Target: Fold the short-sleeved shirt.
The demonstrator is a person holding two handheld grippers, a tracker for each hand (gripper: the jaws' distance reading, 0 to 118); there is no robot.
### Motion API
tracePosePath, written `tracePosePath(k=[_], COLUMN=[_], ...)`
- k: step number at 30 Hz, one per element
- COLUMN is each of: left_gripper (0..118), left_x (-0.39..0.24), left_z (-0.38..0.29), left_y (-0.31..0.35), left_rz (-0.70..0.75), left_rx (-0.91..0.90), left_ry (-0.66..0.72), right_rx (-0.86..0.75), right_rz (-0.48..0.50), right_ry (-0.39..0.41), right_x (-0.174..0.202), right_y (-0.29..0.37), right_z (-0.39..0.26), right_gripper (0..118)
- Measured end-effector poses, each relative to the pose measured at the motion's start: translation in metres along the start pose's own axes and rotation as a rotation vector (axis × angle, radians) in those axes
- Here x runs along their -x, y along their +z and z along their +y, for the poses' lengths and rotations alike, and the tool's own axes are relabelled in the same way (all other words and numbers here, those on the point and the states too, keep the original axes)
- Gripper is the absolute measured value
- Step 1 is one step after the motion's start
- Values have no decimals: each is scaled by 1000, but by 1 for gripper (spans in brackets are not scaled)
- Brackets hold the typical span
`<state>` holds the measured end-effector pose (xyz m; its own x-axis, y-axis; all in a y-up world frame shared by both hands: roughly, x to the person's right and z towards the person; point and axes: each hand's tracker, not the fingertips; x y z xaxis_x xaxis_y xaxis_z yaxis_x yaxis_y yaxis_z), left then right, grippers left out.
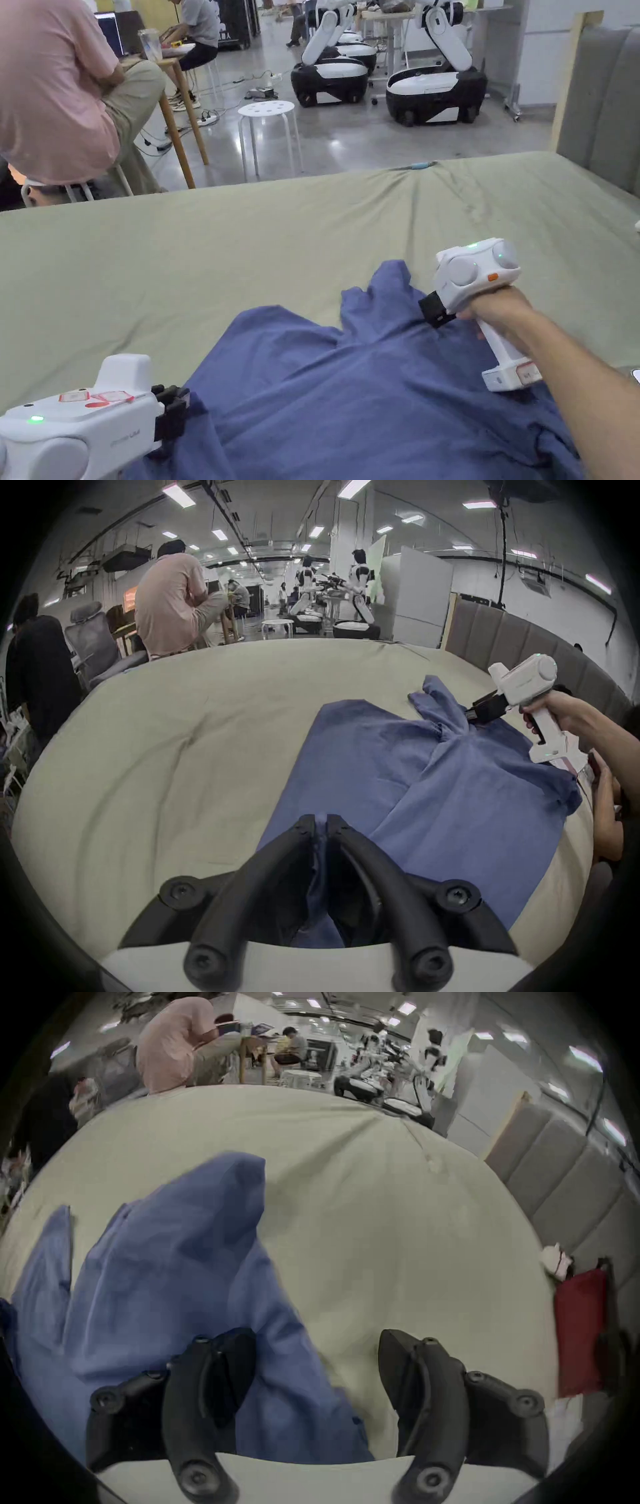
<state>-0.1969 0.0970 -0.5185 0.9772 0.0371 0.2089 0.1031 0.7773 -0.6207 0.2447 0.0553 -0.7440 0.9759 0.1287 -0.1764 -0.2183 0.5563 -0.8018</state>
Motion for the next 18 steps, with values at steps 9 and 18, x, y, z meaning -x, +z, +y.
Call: tracePosePath(k=[9, 18], left_gripper=[5, 5], left_x=[3, 16], left_z=[32, 150], left_y=[29, 108], left_rz=[39, 57], left_rx=[-49, -283], left_ry=[93, 108], right_rx=[-96, -374], right_rz=[33, -132], right_ry=[50, 22], right_x=[6, -32], right_y=[86, 269], right_z=[-3, 55], right_gripper=[0, 0])
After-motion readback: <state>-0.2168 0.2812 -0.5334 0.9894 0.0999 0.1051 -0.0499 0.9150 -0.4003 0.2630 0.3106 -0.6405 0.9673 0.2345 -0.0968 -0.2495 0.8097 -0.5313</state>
